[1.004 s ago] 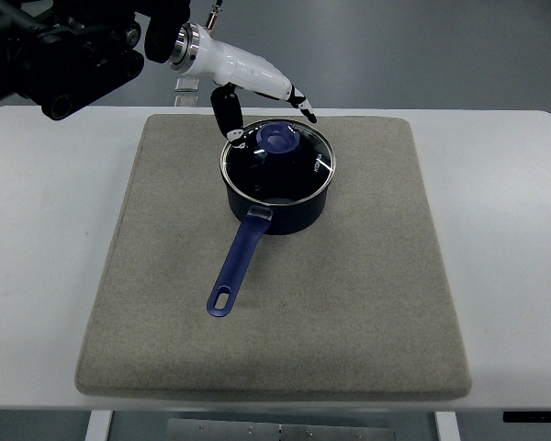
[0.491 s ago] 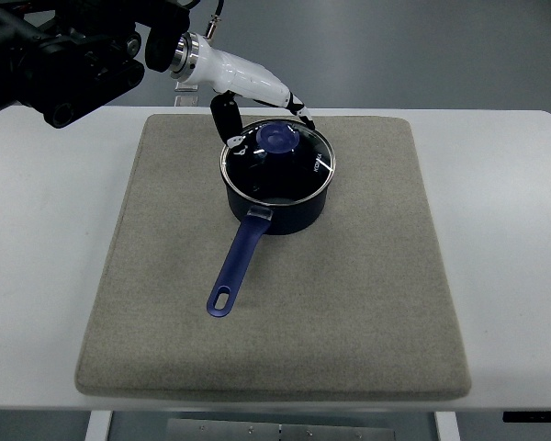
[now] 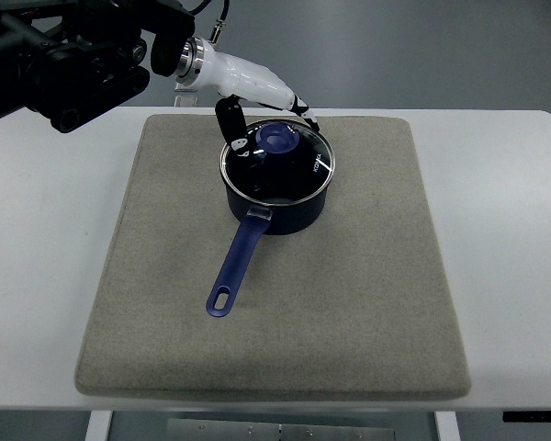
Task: Open pot lid and place left with left hand
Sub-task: 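Lower the left hand onto the glass lid's blue knob, then close the left hand fingers around the blue knob of the lid, then lift the glass lid off the saucepan and carry it beside the pan, then lower the glass lid onto the pad beside the saucepan and release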
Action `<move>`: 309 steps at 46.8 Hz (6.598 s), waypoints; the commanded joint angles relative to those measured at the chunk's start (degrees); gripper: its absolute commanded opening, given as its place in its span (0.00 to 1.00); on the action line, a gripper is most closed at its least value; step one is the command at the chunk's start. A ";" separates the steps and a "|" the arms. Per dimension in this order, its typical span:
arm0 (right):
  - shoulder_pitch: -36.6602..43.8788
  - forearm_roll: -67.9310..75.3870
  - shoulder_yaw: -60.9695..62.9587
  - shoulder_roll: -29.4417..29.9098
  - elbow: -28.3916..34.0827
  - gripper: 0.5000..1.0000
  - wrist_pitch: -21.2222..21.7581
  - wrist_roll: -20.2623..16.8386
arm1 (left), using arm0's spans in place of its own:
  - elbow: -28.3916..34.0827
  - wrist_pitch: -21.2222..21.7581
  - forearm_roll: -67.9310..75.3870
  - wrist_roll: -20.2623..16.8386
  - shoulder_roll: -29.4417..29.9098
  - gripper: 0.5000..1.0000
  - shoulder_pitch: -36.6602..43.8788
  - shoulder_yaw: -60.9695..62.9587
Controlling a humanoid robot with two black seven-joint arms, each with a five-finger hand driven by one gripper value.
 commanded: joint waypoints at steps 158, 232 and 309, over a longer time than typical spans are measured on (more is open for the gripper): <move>0.04 0.00 0.07 0.00 0.00 0.83 0.01 0.01 | 6.53 2.52 0.28 0.00 -5.76 0.00 1.39 1.41; -0.05 0.00 0.07 0.00 0.00 0.83 0.01 0.01 | 11.80 2.69 -1.21 0.00 -5.14 0.00 -0.89 0.53; 0.04 0.00 0.07 0.00 0.00 0.83 0.01 0.01 | 1.96 8.23 -3.40 0.00 11.12 0.00 3.32 14.95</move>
